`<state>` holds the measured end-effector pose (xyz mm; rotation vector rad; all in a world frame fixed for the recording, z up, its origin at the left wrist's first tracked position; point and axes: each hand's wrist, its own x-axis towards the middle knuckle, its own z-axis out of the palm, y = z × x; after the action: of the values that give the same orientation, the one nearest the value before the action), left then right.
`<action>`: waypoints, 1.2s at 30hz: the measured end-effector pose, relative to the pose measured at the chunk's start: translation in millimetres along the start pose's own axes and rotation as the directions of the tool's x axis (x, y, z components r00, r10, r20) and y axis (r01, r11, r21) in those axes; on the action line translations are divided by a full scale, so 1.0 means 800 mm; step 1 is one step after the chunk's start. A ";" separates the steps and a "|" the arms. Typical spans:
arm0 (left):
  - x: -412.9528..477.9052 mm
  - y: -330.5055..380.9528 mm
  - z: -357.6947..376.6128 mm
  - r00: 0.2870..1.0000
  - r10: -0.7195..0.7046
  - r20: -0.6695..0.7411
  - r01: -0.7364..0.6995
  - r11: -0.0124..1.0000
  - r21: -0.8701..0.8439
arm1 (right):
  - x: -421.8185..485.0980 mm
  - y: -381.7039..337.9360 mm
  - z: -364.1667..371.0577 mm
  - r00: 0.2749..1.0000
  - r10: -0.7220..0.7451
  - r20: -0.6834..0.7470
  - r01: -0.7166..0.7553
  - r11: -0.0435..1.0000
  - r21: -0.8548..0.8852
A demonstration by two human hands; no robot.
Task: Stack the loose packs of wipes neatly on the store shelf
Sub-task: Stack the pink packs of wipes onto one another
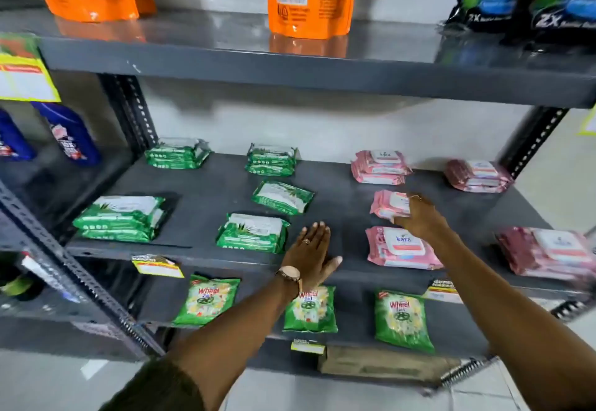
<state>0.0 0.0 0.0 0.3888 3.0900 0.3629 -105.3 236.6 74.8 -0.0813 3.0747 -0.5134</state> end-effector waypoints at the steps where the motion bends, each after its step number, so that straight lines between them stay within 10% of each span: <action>1: 0.003 0.000 0.004 1.000 0.000 -0.025 0.000 1.000 0.016 | 0.007 0.003 0.000 0.999 0.022 0.035 -0.022 1.000 -0.001; 36: 0.016 -0.016 0.019 0.992 0.086 -0.096 -0.075 0.991 0.111 | -0.056 0.006 -0.066 0.917 -0.140 0.373 0.119 0.990 0.079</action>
<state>-14.9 -5.6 -17.7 0.5141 3.2086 0.2247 -62.4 260.5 124.0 -0.3425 2.6866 -0.5159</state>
